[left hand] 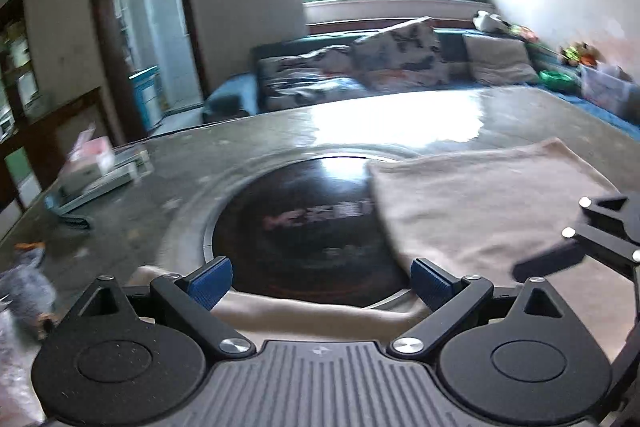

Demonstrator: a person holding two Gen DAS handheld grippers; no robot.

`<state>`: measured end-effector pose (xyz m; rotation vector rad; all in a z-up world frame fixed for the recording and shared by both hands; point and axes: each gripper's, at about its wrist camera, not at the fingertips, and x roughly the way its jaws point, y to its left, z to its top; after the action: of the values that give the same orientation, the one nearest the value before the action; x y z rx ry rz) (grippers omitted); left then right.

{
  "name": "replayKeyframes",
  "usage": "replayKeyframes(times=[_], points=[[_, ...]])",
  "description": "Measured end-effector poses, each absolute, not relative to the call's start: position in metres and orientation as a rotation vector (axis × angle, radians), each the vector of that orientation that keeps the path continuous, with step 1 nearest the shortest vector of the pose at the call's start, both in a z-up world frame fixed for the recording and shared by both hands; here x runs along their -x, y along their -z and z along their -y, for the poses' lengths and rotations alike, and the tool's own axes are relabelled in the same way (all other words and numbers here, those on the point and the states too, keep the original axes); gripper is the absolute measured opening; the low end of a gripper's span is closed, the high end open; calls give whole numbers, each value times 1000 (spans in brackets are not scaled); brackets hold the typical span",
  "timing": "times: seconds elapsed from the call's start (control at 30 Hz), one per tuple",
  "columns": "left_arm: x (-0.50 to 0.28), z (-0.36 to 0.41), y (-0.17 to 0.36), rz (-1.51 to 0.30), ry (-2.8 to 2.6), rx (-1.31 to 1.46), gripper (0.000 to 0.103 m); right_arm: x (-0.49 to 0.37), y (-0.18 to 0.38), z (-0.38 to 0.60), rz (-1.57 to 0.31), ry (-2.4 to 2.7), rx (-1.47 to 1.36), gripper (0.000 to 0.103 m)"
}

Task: Fold clothes

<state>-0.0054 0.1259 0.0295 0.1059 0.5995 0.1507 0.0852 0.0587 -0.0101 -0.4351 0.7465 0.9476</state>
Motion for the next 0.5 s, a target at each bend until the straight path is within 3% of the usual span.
replayKeyframes(times=[0.3, 0.5], points=[[-10, -138, -5, -680, -297, -162, 98, -84, 7, -47, -742, -928, 422, 103], [5, -133, -22, -601, -220, -112, 98, -86, 1, -40, -730, -912, 392, 103]])
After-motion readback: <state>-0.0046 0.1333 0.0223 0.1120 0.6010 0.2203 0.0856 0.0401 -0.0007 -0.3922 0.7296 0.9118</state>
